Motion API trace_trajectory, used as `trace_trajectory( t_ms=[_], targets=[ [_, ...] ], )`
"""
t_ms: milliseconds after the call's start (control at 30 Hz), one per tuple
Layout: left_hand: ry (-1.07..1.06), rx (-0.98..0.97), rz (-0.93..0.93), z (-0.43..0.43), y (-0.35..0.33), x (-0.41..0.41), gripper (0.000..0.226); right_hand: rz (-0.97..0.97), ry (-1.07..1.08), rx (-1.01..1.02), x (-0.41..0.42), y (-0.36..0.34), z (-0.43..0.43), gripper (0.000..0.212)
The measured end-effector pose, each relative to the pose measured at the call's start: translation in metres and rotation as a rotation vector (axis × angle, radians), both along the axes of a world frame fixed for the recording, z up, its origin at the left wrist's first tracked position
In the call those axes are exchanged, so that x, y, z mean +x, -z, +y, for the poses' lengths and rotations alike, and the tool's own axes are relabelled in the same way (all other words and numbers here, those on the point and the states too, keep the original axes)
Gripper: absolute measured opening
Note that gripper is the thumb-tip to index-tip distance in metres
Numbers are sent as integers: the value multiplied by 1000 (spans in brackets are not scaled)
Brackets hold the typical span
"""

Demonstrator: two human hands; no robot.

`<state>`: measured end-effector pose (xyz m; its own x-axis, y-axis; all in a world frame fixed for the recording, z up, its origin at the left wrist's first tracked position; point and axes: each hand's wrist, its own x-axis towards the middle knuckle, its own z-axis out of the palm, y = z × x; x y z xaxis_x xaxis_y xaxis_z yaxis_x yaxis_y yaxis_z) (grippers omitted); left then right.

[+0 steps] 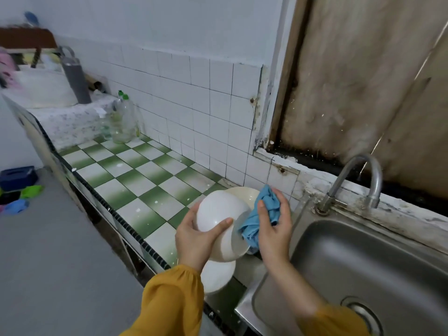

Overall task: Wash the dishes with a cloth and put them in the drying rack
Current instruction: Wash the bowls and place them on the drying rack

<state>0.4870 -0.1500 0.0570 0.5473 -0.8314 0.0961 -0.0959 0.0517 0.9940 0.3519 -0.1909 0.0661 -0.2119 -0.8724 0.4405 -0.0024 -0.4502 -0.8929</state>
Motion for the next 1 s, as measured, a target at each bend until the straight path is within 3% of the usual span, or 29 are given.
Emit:
trace_trajectory(
  t_ms=[100,167,200,300,333,467,533,567,667,700,767,900,967,1000],
  targets=[
    [139,-132,-15,-1,-30,-28,72,469,68,-413,-14,-13,2,33],
    [228,-209,3,-1,-45,-46,70,641,215,-435,-32,-27,-6,35],
    [268,-230,-8,-1,-50,-53,73,571,249,-340,-42,-37,-10,36],
    [409,-266,-40,-1,-62,-77,79,118,135,-59,-82,-64,-23,40],
    [447,-269,-39,-1,-67,-87,78,86,119,-38,-95,-72,-21,36],
    [542,-299,-32,1,-87,-128,71,502,250,-331,-131,-83,19,35],
    [588,-319,-26,3,-94,-146,69,606,271,-472,-155,-85,26,36],
    [613,-325,-28,5,-98,-158,69,545,288,-452,-170,-91,28,31],
    [664,-341,-25,12,-107,-191,72,-17,271,-136,-210,-114,26,22],
    [687,-342,-16,14,-111,-205,71,-104,292,-51,-224,-119,28,24],
    [717,-355,1,19,-118,-227,70,38,404,-91,-237,-122,41,22],
    [776,-368,72,31,-126,-260,66,655,565,-427,-250,-108,77,29],
    [787,-369,127,39,-124,-270,63,658,545,-488,-268,-105,84,29],
    [784,-366,158,42,-123,-274,60,506,529,-438,-277,-107,87,27]
  ],
)
